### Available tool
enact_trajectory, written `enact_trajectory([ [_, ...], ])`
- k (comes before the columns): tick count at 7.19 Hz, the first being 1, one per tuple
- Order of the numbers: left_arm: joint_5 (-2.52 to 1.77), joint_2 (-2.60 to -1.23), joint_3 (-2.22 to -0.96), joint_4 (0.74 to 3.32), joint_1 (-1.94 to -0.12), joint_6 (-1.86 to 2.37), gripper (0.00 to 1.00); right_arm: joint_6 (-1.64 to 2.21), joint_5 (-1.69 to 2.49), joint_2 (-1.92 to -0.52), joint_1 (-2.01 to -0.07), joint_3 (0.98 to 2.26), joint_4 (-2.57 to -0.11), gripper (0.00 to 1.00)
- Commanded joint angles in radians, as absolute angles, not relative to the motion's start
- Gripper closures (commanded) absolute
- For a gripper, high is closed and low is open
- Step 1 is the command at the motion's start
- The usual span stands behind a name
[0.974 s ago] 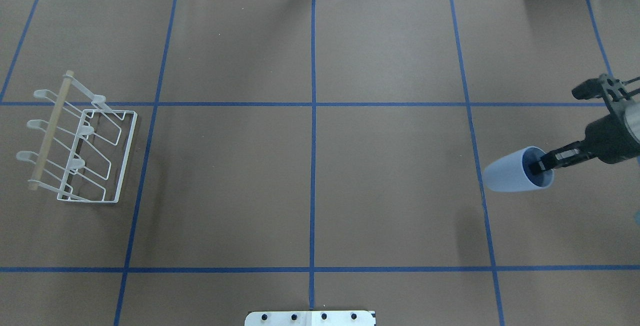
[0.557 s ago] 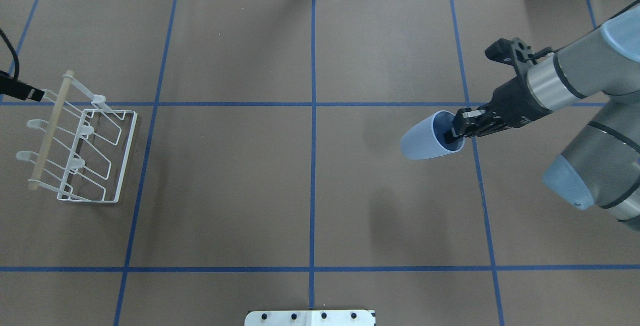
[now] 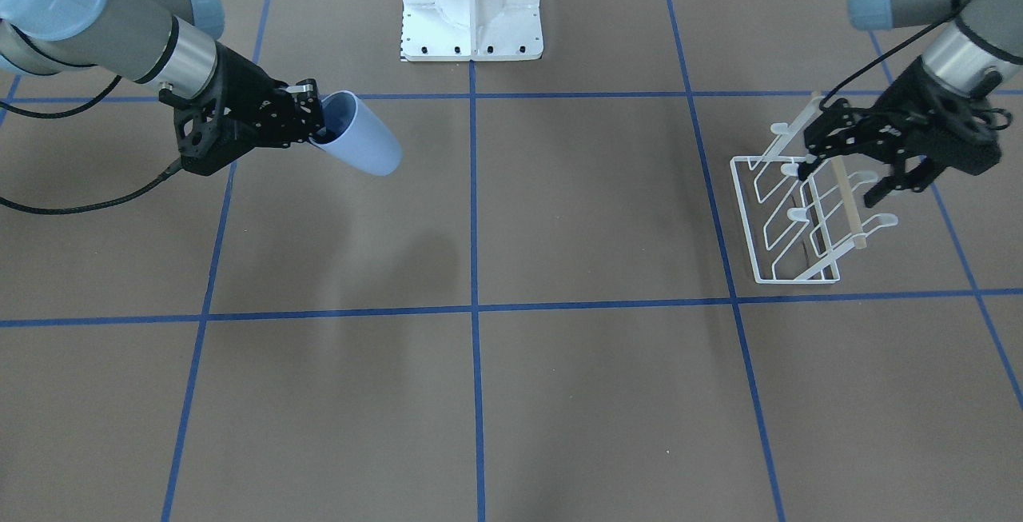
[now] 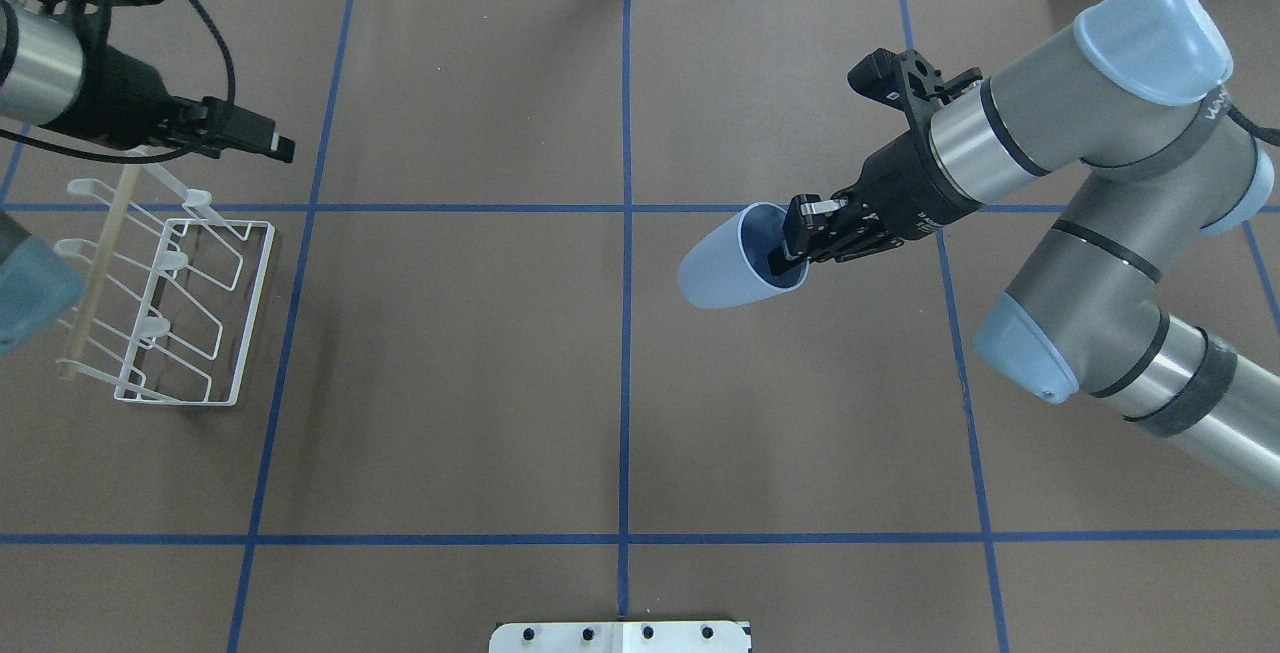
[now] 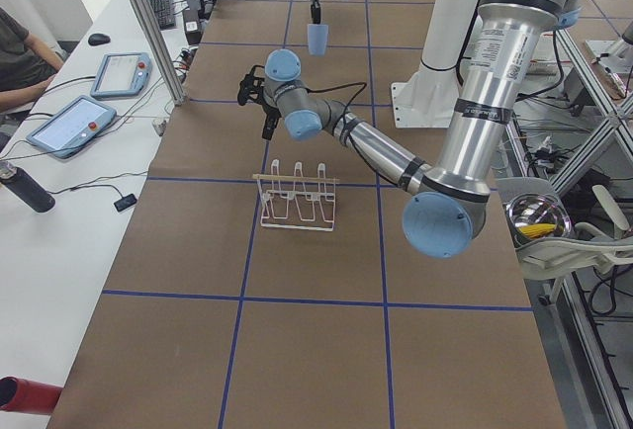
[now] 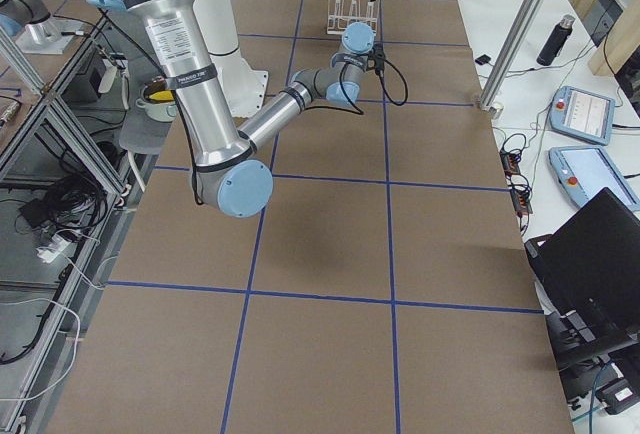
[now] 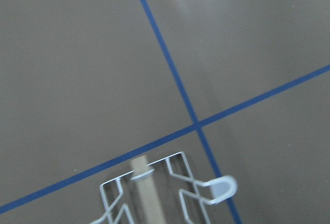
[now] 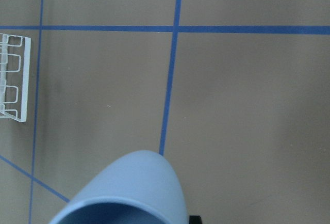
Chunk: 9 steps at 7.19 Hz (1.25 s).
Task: Hang cup on cup holder
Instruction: 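Carry the cup toward the center with the right gripper while the left gripper approaches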
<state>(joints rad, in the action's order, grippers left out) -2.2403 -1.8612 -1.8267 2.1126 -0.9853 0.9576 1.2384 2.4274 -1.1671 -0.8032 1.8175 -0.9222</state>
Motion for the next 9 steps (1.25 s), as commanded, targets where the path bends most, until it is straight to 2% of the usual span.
enact_trajectory([
  [1,-2.227,-1.943,-1.809,2.206,-0.934,1.171,0.02,1.372,2.352,-1.158,-0.784,1.804,-0.731,1.0],
  [3,-2.224,-1.982,-1.801,2.322,-0.907,1.355,0.02,1.631,2.265,-1.157,-0.759,1.728,-0.457,1.0],
  [5,-2.147,-2.003,-1.769,2.553,-0.836,1.625,0.02,1.825,2.224,-1.146,-0.744,1.61,-0.191,1.0],
  [6,-2.079,-2.005,-1.744,2.697,-0.795,1.755,0.03,1.941,2.2,-1.117,-0.739,1.588,-0.14,1.0],
  [9,-1.958,-2.066,-1.568,3.157,-0.75,2.043,0.02,2.203,2.14,-1.083,-0.71,1.577,0.01,1.0],
])
